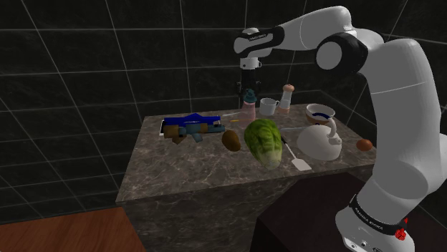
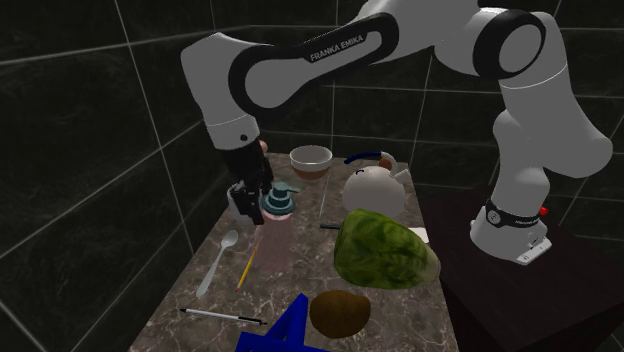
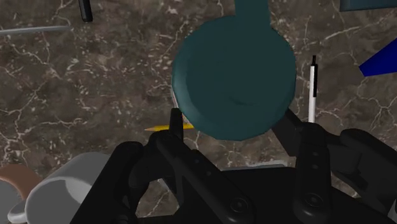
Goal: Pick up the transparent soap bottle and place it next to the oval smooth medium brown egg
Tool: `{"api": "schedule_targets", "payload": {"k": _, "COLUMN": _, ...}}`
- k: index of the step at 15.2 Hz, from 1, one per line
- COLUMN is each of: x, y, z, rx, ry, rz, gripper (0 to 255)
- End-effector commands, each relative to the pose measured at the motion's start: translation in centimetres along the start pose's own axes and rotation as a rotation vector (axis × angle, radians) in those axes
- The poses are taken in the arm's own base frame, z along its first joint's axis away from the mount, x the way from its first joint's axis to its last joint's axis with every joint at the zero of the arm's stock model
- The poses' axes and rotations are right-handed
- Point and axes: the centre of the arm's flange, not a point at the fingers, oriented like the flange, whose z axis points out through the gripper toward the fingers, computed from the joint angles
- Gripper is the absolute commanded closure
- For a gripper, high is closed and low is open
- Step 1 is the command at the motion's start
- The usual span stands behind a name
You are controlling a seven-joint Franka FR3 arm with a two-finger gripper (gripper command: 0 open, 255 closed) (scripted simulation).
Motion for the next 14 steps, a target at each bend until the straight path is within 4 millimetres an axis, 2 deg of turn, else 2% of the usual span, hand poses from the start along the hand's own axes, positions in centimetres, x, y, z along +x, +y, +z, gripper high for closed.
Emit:
{"api": "schedule_targets", "payload": {"k": 1, "x": -0.3, "y": 0.0, "z": -1.0, "rx": 0.000, "ry": 0.000, "rz": 0.000, "gripper": 255}}
{"api": "schedule_targets", "payload": {"k": 14, "x": -1.8, "y": 0.1, "z": -7.7, "rx": 0.000, "ry": 0.000, "rz": 0.000, "gripper": 255}}
